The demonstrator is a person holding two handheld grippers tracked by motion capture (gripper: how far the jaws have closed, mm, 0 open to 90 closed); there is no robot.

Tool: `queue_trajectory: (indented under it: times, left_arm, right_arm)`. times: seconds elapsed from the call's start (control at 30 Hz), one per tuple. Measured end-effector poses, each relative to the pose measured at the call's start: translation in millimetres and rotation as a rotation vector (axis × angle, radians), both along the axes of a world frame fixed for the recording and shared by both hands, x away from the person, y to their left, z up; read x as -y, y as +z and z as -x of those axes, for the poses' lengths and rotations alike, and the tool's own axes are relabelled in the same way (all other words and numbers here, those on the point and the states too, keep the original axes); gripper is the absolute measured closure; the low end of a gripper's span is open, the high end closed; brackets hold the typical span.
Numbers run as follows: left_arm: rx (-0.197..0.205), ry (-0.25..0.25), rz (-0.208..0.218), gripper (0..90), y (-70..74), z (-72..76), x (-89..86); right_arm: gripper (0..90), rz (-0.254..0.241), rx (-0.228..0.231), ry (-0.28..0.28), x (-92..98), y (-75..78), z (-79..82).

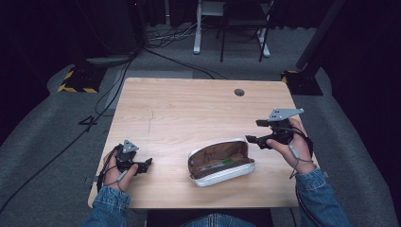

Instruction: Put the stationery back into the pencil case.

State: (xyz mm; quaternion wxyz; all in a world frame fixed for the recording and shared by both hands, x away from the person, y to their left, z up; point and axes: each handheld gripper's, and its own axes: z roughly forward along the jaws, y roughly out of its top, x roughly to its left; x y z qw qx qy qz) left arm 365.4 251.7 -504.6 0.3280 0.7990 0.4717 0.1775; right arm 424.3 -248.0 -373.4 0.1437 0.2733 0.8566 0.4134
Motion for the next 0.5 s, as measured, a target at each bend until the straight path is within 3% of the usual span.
queue_trajectory:
  times: [0.2, 0.5]
  left_arm:
    - [0.001, 0.001, -0.001, 14.1, -0.1, -0.4, 0.2]
    - [0.0, 0.003, 0.002, 14.0, -0.1, -0.3, 0.4]
  right_arm:
    - [21.4, 0.01, -0.008, -0.062, 19.0, -9.5, -5.4]
    - [22.3, 0.033, -0.032, -0.111, 37.7, -26.7, -10.5]
